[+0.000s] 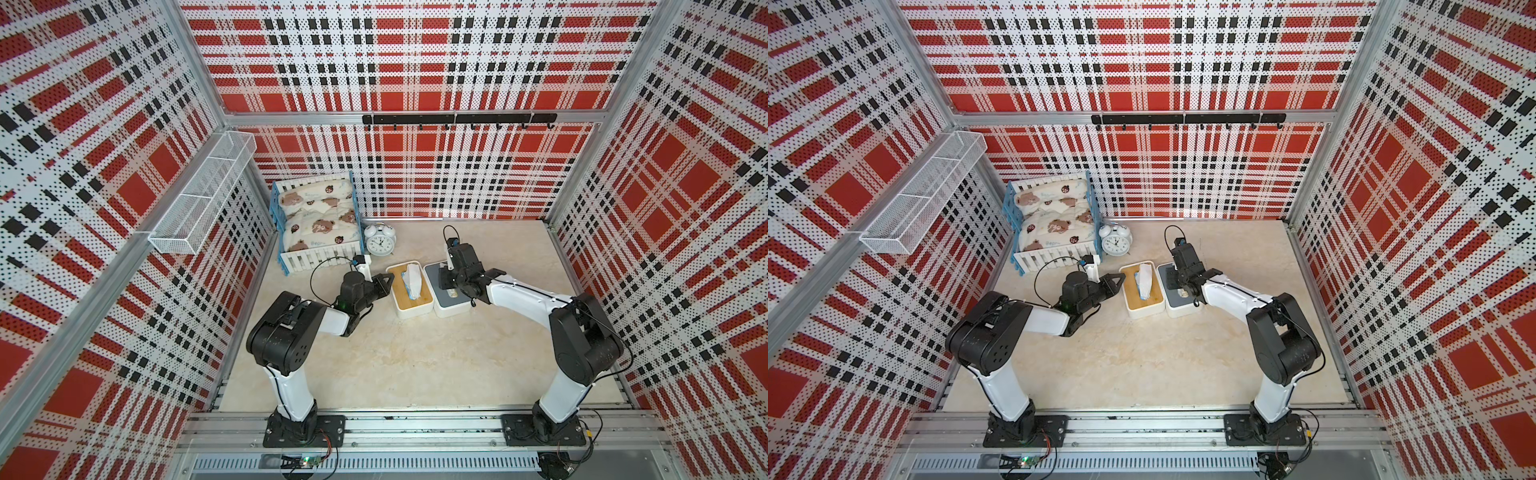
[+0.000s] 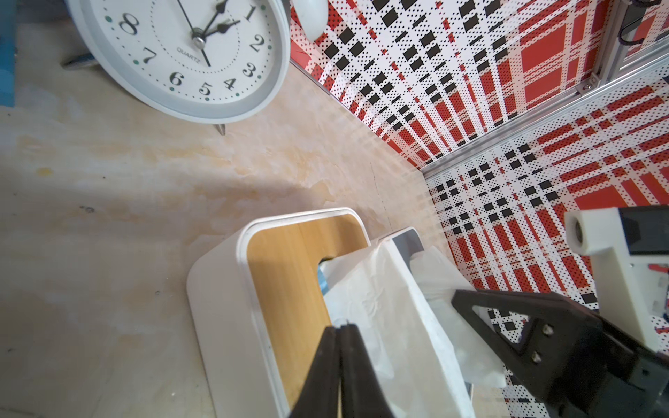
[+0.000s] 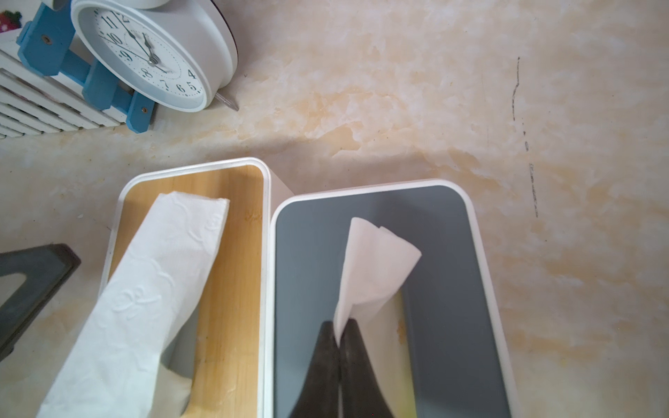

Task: Put the tissue paper into the tissue box
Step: Pull the paper towel from the tissue box.

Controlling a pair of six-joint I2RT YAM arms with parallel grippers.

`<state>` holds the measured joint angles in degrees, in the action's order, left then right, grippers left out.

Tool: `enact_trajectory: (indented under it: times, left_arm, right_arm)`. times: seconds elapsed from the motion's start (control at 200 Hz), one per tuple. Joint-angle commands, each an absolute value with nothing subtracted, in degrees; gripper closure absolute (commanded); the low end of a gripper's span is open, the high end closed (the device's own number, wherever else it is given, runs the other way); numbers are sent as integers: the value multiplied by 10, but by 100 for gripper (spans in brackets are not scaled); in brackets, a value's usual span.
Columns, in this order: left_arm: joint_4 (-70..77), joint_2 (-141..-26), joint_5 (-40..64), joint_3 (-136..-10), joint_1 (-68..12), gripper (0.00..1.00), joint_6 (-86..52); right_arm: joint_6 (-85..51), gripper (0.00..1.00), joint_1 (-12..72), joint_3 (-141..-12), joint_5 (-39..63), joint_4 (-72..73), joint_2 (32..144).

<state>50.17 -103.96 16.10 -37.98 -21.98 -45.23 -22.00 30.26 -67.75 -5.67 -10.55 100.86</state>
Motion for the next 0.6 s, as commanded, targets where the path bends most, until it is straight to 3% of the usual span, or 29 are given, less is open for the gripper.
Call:
enact_trajectory:
  times: [0.0, 0.376, 0.591]
  left_arm:
    - [514, -1047, 165, -392, -224, 91, -453]
    - [513, -1051, 168, -394, -225, 91, -453]
    - [513, -1041, 172, -389, -222, 91, -453]
  right_arm:
    - [-212, 100, 300, -731, -56, -129, 1041]
    - [-197, 100, 289, -744, -47, -139, 1035]
    - [-200, 75, 281, -753, -3, -163, 1034]
